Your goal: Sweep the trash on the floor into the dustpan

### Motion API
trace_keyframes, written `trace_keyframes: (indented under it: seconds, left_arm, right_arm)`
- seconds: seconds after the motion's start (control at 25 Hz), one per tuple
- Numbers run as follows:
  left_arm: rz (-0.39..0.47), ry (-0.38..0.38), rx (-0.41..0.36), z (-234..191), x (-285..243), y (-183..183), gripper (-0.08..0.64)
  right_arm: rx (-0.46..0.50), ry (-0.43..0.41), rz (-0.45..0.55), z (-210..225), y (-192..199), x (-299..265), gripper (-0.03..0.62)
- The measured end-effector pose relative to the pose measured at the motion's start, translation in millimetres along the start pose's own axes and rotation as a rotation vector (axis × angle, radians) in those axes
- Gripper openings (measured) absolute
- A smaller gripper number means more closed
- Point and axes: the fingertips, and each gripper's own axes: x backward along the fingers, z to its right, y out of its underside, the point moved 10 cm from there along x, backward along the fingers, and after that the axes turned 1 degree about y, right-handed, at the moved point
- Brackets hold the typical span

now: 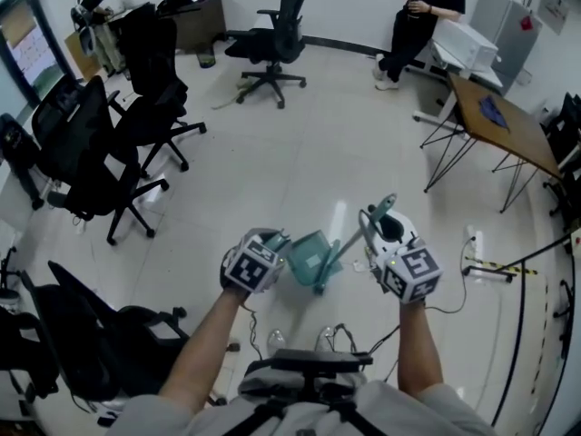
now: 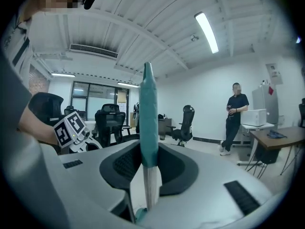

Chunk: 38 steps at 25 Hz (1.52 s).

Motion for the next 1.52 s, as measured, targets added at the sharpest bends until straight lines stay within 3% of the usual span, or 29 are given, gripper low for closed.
trace_keyframes:
  seconds: [0.16, 0.52, 1.08, 1.36, 1.52]
  left_arm:
    - [0.036, 0.005, -0.046, -4.8, 5.6, -18.9, 0.106]
    - [0.074, 0.008, -0.070, -0.2, 0.8, -37.8, 0.104]
    - [0.064, 0.064, -0.105, 7.8, -19.9, -41.1, 0.106]
    - [-0.021, 0.131, -0.193, -0.2, -81.5, -39.3, 0.106]
    - [-0.092, 0.171, -0.260, 19.0, -124.0, -49.9, 0.106]
  right_arm:
    - [0.008, 0.055, 0.011, -3.1, -3.2, 13.1, 0.092]
    - [0.012, 0.129, -0.021, -3.5, 5.2, 35.1, 0.092]
    - [-0.024, 0.235, -0.073, 5.8, 20.7, 62.6, 0.091]
    - [-0.083, 0.394, -0.094, 54.9, 54.2, 98.9, 0.091]
    - [-0.104, 0.435, -0.119, 105.1, 78.9, 118.5, 0.091]
